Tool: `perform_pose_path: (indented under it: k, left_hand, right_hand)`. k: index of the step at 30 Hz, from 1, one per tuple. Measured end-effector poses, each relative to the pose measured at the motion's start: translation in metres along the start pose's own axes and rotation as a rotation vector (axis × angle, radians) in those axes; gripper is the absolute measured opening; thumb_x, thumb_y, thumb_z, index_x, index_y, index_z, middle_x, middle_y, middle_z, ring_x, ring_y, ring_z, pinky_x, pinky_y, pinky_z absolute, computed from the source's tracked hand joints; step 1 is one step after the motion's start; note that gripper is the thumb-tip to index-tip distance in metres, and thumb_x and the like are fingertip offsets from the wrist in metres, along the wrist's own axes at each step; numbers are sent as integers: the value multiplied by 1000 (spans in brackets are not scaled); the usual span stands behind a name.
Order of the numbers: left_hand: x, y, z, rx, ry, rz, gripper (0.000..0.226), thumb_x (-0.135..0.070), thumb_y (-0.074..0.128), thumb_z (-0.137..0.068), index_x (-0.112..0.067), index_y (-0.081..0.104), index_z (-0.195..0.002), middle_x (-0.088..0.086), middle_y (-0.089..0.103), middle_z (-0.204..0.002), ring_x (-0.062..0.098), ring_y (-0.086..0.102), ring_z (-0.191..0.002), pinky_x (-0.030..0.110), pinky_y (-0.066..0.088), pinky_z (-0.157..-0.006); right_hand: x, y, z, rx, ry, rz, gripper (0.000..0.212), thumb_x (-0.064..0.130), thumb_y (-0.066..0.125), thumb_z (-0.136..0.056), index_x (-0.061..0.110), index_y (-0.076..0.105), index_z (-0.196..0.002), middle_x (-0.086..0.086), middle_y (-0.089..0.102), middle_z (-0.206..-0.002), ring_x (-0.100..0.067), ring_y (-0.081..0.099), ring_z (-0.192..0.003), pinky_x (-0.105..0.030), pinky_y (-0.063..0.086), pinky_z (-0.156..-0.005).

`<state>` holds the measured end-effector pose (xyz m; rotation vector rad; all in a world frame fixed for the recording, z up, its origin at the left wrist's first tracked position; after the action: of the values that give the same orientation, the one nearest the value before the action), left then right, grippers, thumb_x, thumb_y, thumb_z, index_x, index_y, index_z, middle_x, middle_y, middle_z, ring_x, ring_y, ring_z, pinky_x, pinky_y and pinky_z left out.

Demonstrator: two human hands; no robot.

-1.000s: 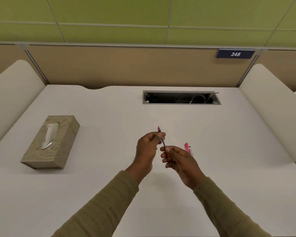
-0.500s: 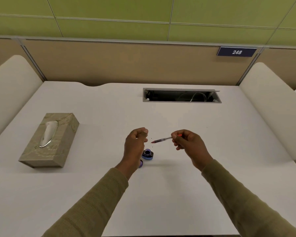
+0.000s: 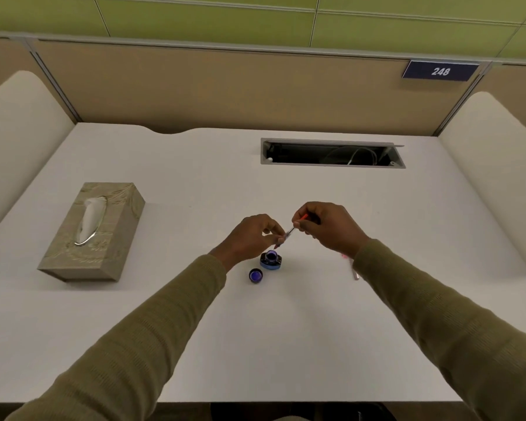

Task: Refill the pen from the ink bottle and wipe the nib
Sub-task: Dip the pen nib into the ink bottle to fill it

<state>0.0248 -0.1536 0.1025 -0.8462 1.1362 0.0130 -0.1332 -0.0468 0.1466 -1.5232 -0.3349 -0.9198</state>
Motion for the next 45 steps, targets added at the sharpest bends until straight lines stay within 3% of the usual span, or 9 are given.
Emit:
perform_pose_path:
  k: [3,6,12,21,25,28,35,40,45]
  left_hand:
    - [8,4,-2,0,-11,-8,9,-24,75,-88,-20,77,-95,-4,70,-106,13,60,-102,16,41,-77]
    - [16,9,-3,3,-21,18,10,-25,77,-87,-21,76,-96,-6,69,-106,12,60,-101,15,40,-76]
    - [32,14,-3,-7,-39,88,16,-26,79,-84,-19,76,-98,-8,70,-104,14,62,-101,25,46,-84]
    - [41,14,-5,-19,-47,124,11,-24,78,-84,-22,75,-95,-4,71,-106,15,62,-101,29,47,-89]
    - [42,16,-5,-14,-46,136,10,-23,78,-85,-25,74,-93,-4,71,-106,15,61,-101,25,45,-85]
    - [44,18,-6,-6,-43,138,10,-22,78,-85,-28,74,-91,-3,71,-106,17,60,-102,30,47,-88]
    - [52,23,-9,-10,-55,130,14,-25,77,-85,-23,77,-99,-5,70,-104,17,61,-101,31,48,-88]
    - [56,24,-8,-10,-62,140,15,-24,78,-85,-23,76,-99,-5,70,-106,17,61,-101,31,48,-89]
    - [59,24,-7,-20,-65,158,12,-25,79,-84,-26,75,-95,-5,71,-105,17,62,-100,32,48,-89]
  right_hand:
    - [4,4,-5,45,-24,85,8,21,67,-94,19,73,-99,5,71,-87,-11,66,-81,-23,54,-71]
    - [6,9,-9,76,-51,137,9,21,67,-94,19,72,-101,5,71,-89,-12,66,-82,-24,54,-72]
    - [6,19,-15,128,-59,153,8,20,67,-94,18,72,-99,3,72,-88,-16,68,-83,-31,57,-75]
    - [9,29,-24,143,-57,181,7,20,68,-94,18,72,-98,2,71,-83,-10,61,-72,-15,45,-61]
    - [7,32,-26,157,-55,195,7,20,68,-94,17,72,-99,1,71,-84,-12,62,-73,-19,47,-64]
    - [6,34,-27,163,-52,206,7,21,68,-94,18,72,-98,0,72,-85,-13,63,-75,-24,51,-66]
    - [2,38,-28,168,-35,192,6,21,68,-93,19,73,-96,-1,72,-83,-13,60,-71,-21,46,-63]
    - [0,42,-29,172,-36,188,6,20,67,-93,19,73,-96,-4,73,-85,-20,65,-77,-28,51,-67]
    - [-1,45,-30,180,-36,196,6,21,67,-94,18,72,-96,-4,73,-85,-19,64,-76,-25,48,-65]
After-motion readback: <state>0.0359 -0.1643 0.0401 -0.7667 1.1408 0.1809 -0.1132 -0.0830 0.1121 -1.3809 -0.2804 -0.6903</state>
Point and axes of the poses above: each hand's wrist, its own z-axis away from the middle knuckle, its own y-axis out of the palm, x = y × z, the point moved 3 cm from there along -z, towards the middle knuckle
